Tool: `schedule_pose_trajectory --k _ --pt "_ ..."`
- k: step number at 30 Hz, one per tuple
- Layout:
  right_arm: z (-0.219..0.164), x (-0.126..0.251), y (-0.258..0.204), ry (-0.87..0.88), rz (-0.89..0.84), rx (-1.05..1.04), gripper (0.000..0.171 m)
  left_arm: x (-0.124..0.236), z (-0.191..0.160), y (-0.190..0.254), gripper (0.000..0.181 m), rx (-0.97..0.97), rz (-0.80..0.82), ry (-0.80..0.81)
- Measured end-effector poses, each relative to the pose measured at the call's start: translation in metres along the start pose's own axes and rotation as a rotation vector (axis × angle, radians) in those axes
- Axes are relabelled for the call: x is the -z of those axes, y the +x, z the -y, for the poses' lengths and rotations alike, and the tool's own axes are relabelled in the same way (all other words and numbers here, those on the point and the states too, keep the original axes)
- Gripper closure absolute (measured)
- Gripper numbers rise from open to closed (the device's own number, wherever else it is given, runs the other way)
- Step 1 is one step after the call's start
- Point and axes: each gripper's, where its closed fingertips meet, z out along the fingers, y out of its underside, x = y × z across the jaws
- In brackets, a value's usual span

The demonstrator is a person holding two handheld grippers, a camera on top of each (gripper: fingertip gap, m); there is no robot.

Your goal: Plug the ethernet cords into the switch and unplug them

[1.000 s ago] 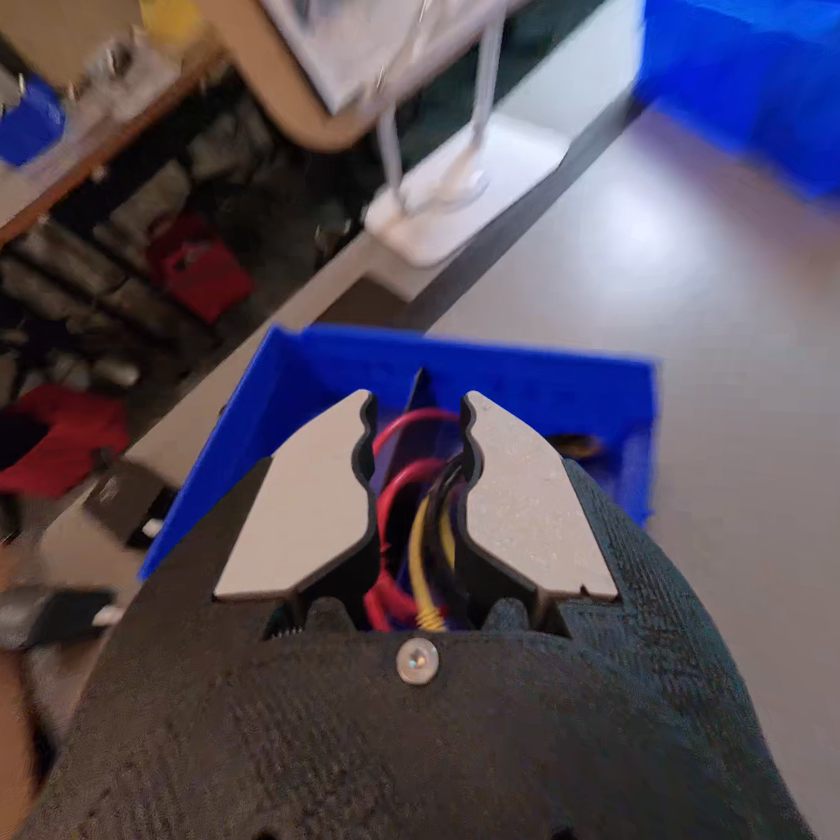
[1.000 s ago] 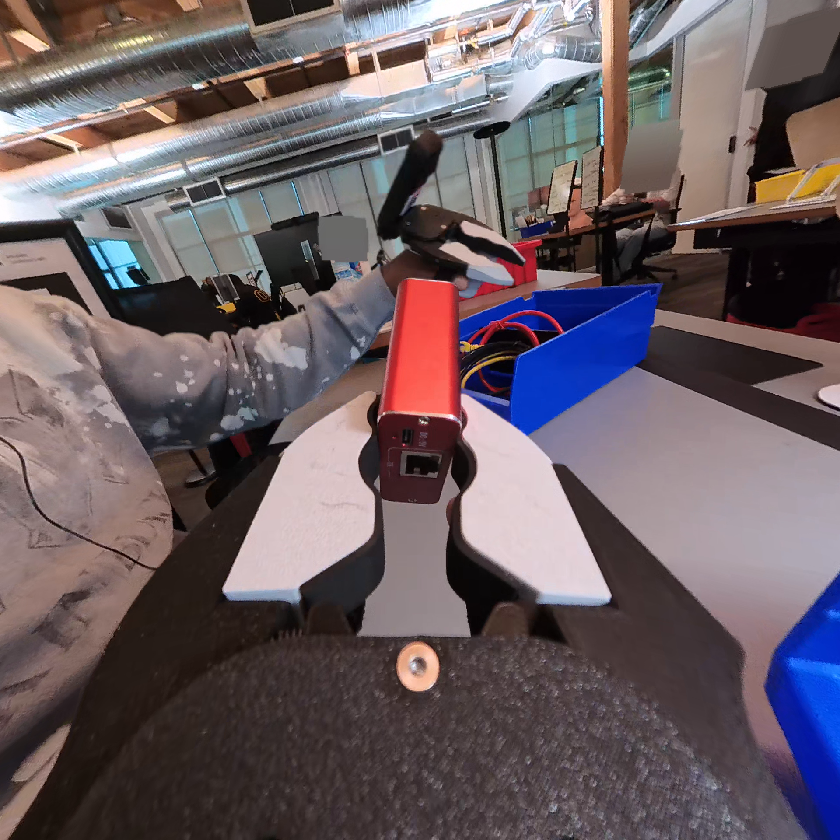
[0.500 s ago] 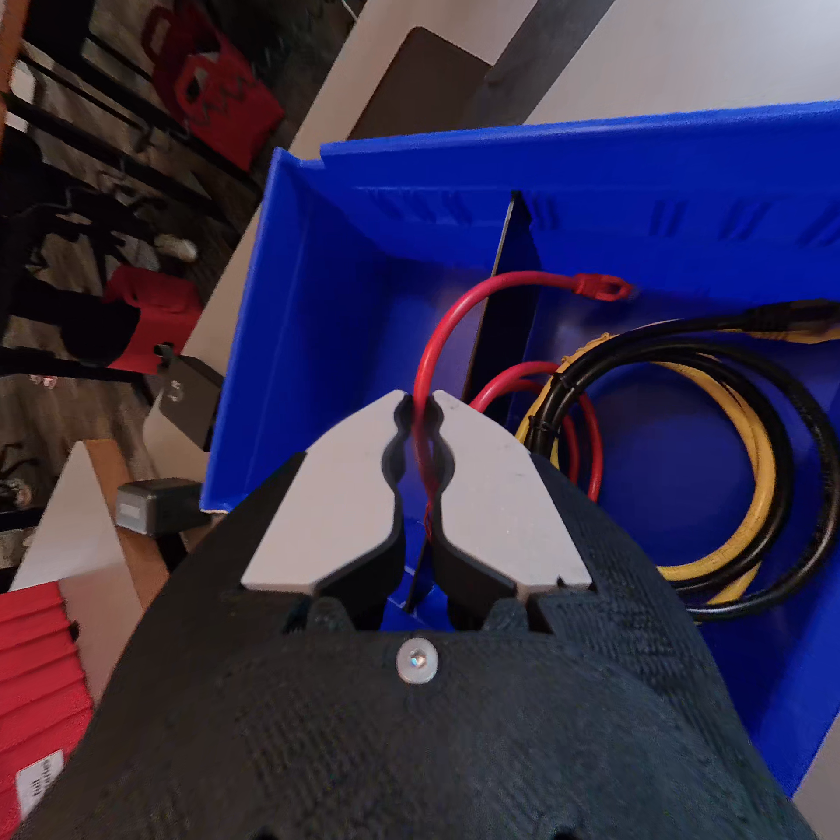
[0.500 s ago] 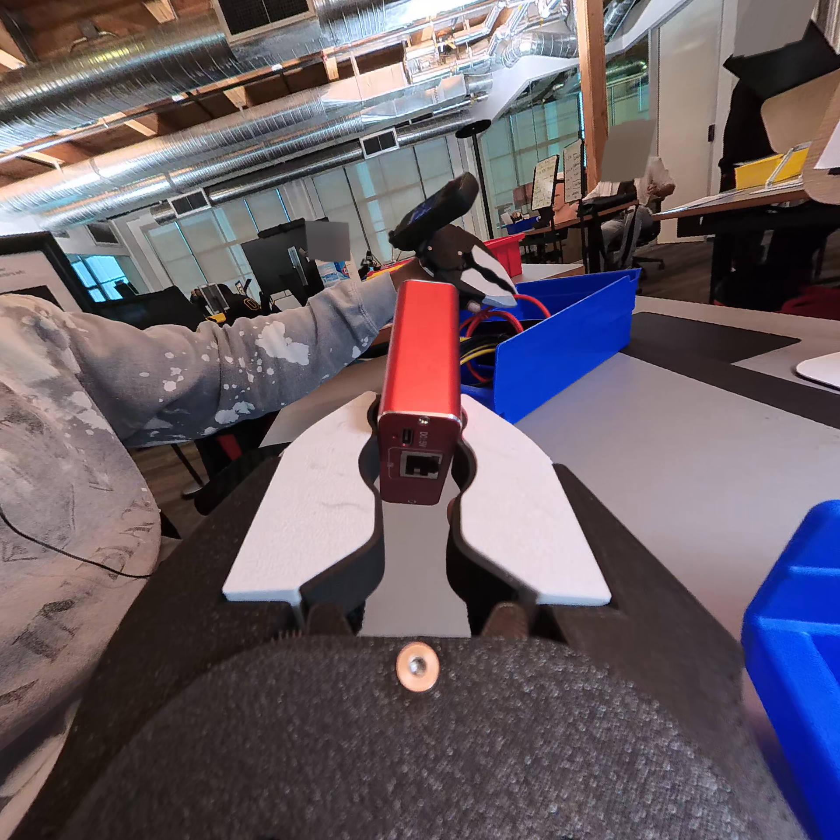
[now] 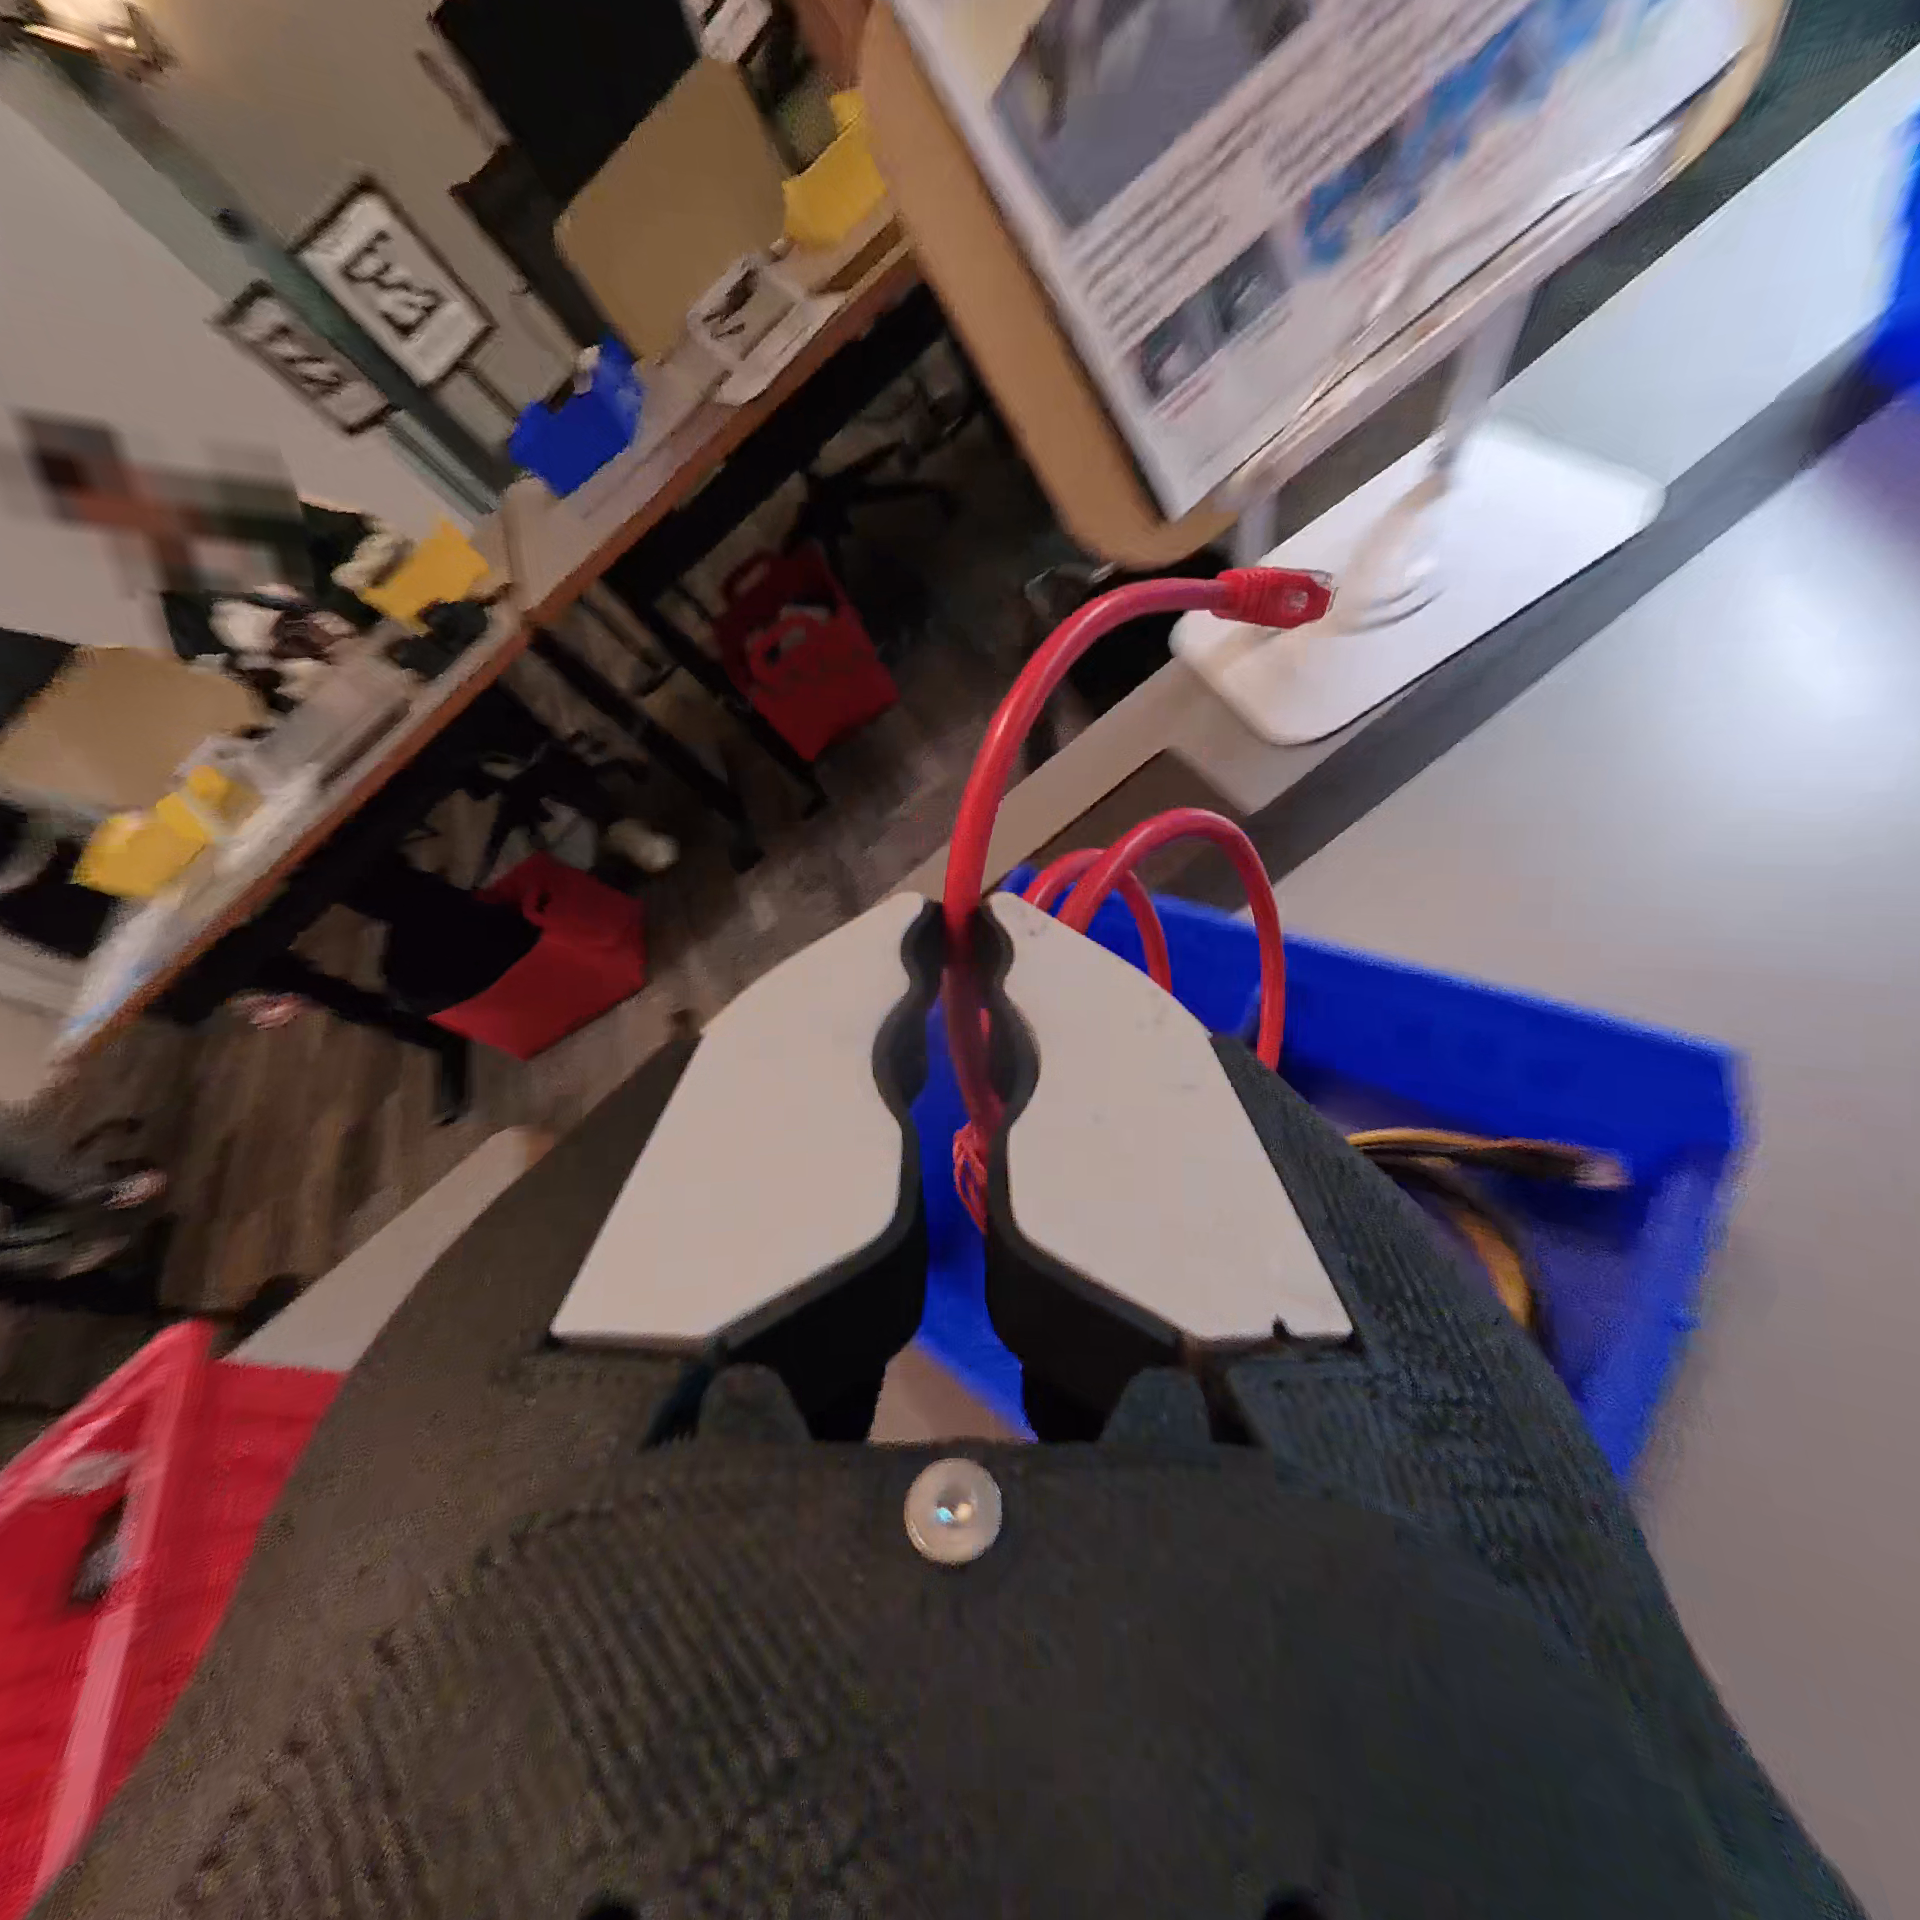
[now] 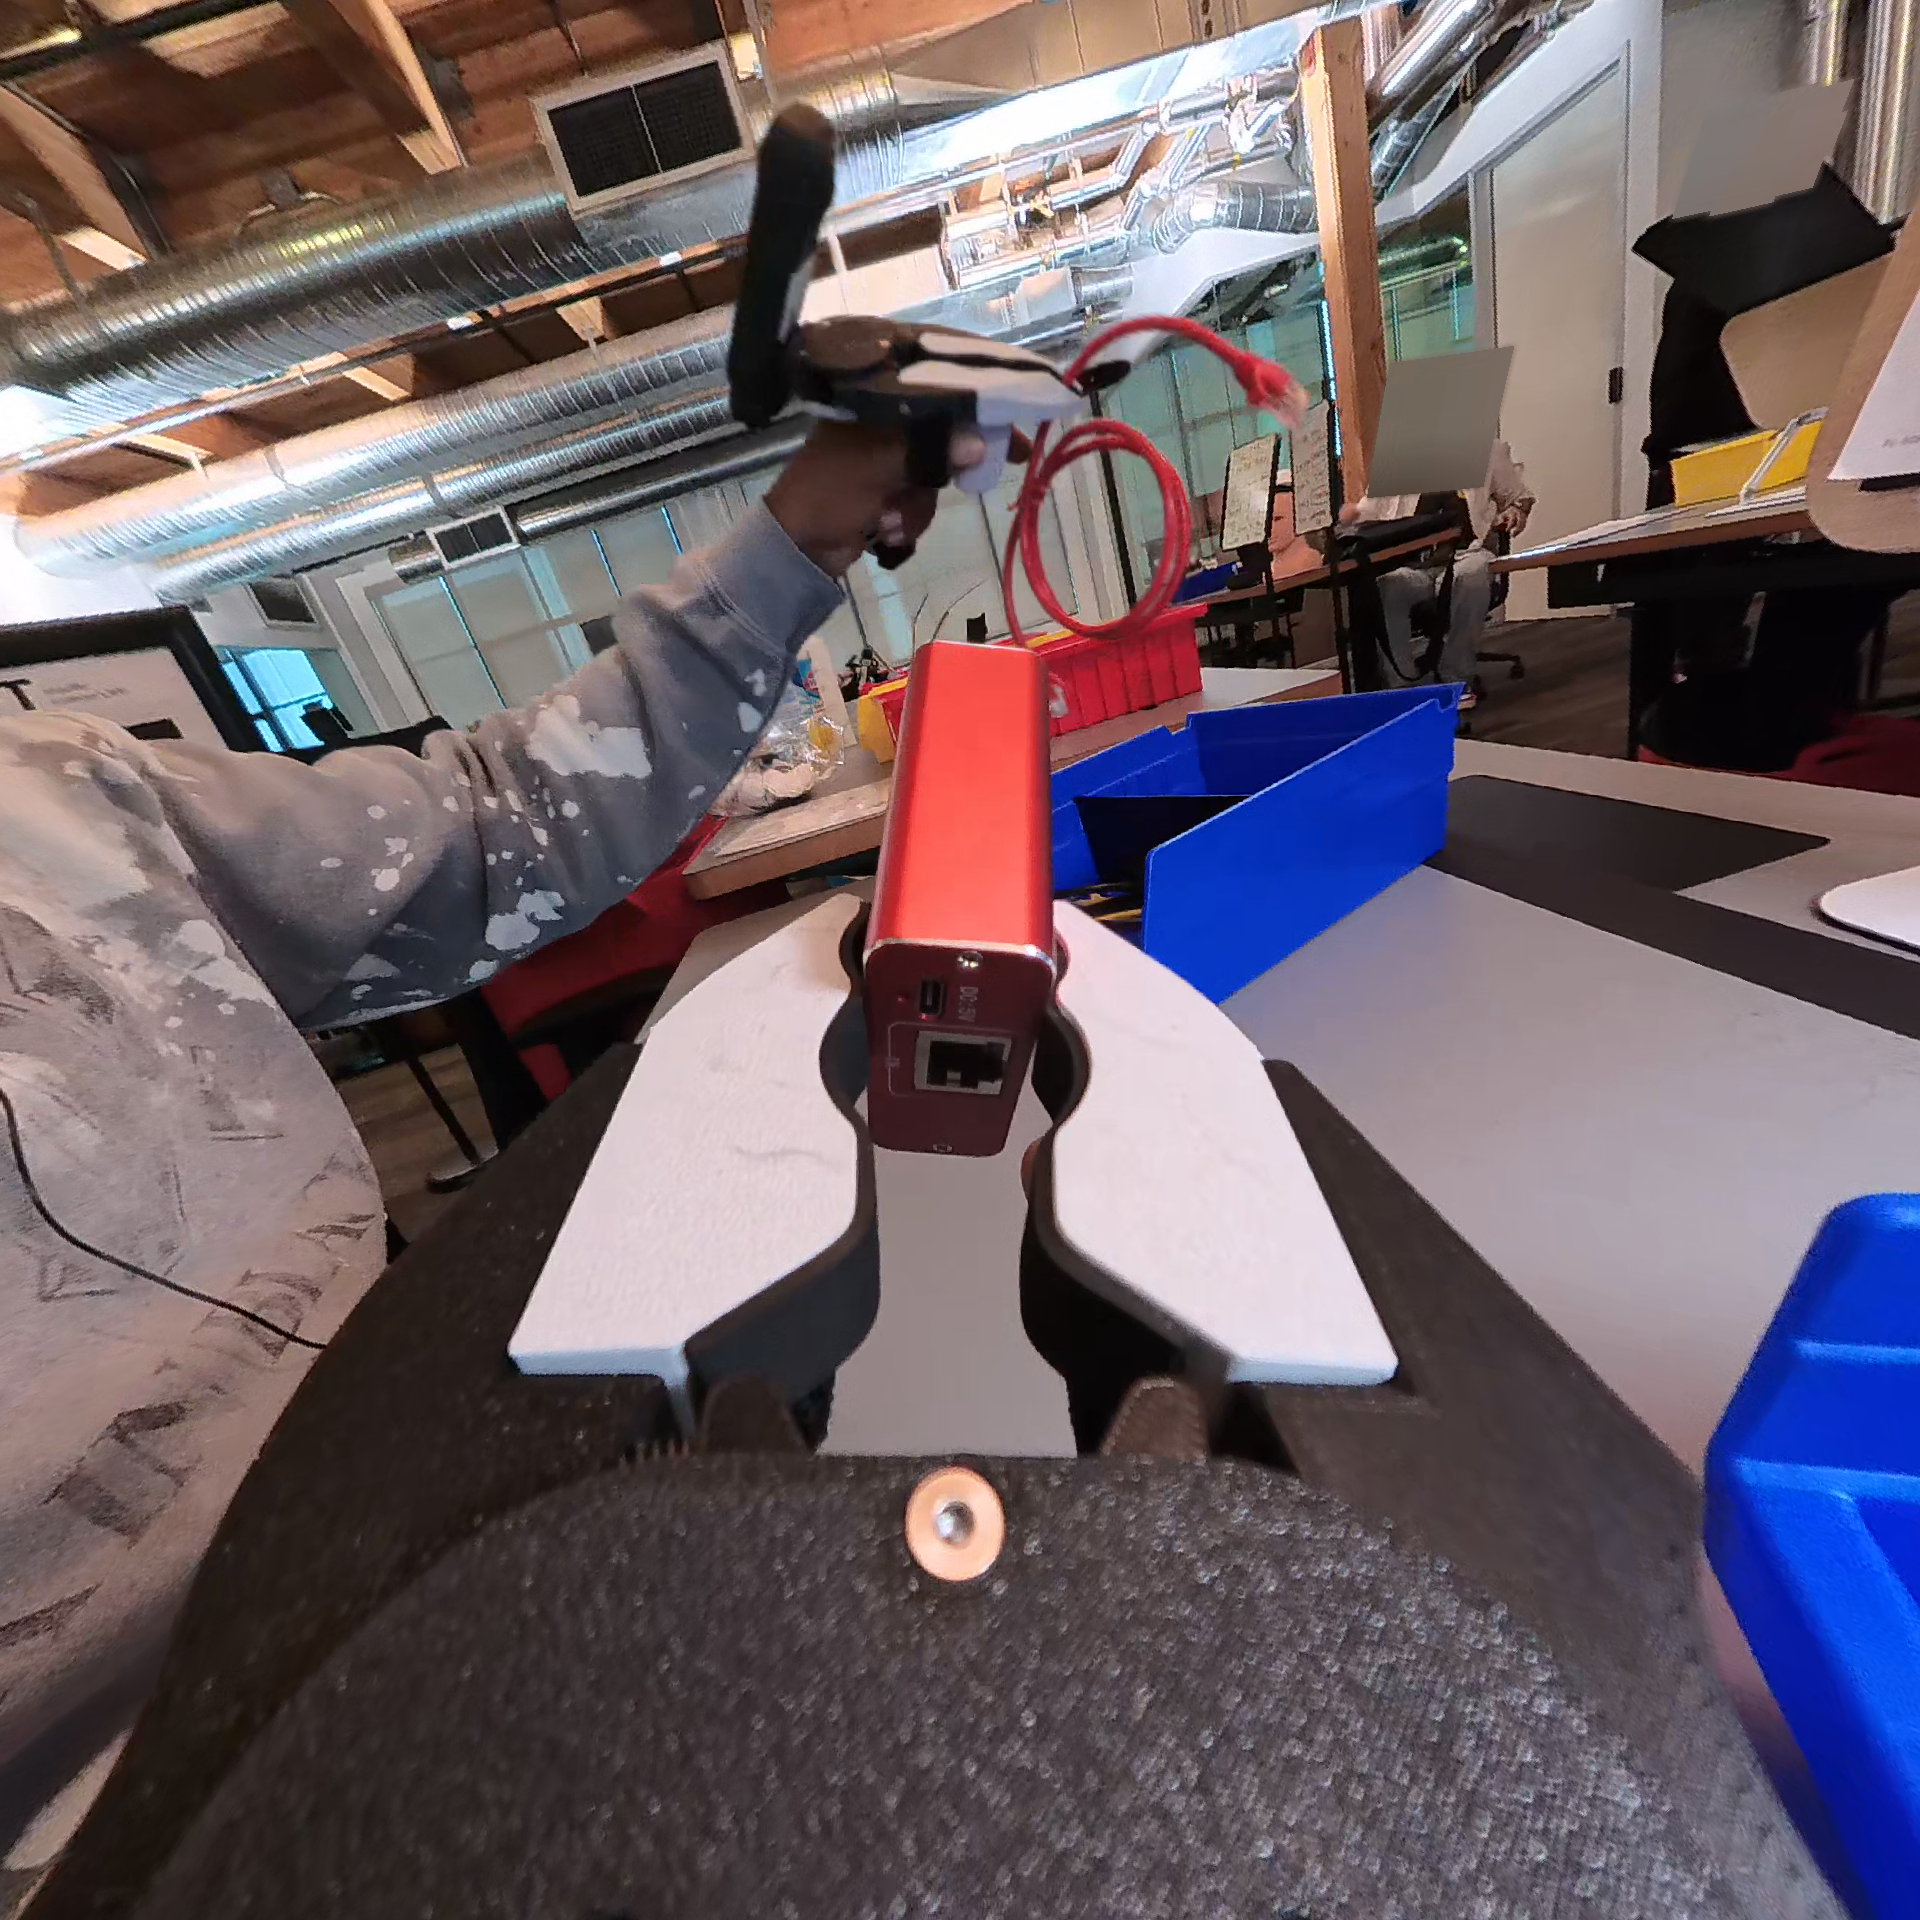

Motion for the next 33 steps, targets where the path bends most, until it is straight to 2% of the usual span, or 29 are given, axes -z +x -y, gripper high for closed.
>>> schedule_pose_trajectory --k 3,6,9,12,17,19,22,25,28,33 --pt "0.002 0.001 0.000 0.010 0.000 0.001 0.144 0.016 0.025 0.048 0.175 0.174 -0.276 0.071" --pt "0.005 0.003 0.000 0.024 -0.001 0.000 0.144 0.027 0.028 0.114 0.175 0.364 -0.604 0.088" --pt "0.009 0.006 -0.001 0.042 0.002 0.002 0.144 0.025 0.003 0.184 0.175 0.513 -0.844 0.039" --pt "0.013 0.010 0.000 0.056 0.000 0.008 0.144 0.016 -0.037 0.247 0.175 0.634 -0.978 -0.044" --pt "0.013 0.013 0.005 0.066 -0.011 -0.003 0.144 -0.002 -0.101 0.313 0.175 0.618 -0.959 -0.157" --pt "0.012 0.013 0.006 0.069 -0.005 -0.010 0.144 -0.006 -0.115 0.323 0.173 0.576 -0.931 -0.176" --pt "0.010 0.014 0.003 0.065 0.023 -0.010 0.144 -0.014 -0.133 0.323 0.170 0.408 -0.819 -0.191" --pt "0.007 0.014 -0.003 0.042 0.068 -0.001 0.144 -0.021 -0.134 0.317 0.164 0.224 -0.706 -0.163" --pt "0.005 0.012 -0.008 0.019 0.095 0.012 0.144 -0.027 -0.116 0.316 0.162 0.099 -0.661 -0.102" --pt "0.000 0.010 -0.008 -0.001 0.088 0.013 0.144 -0.054 -0.095 0.338 0.160 -0.036 -0.703 -0.105"
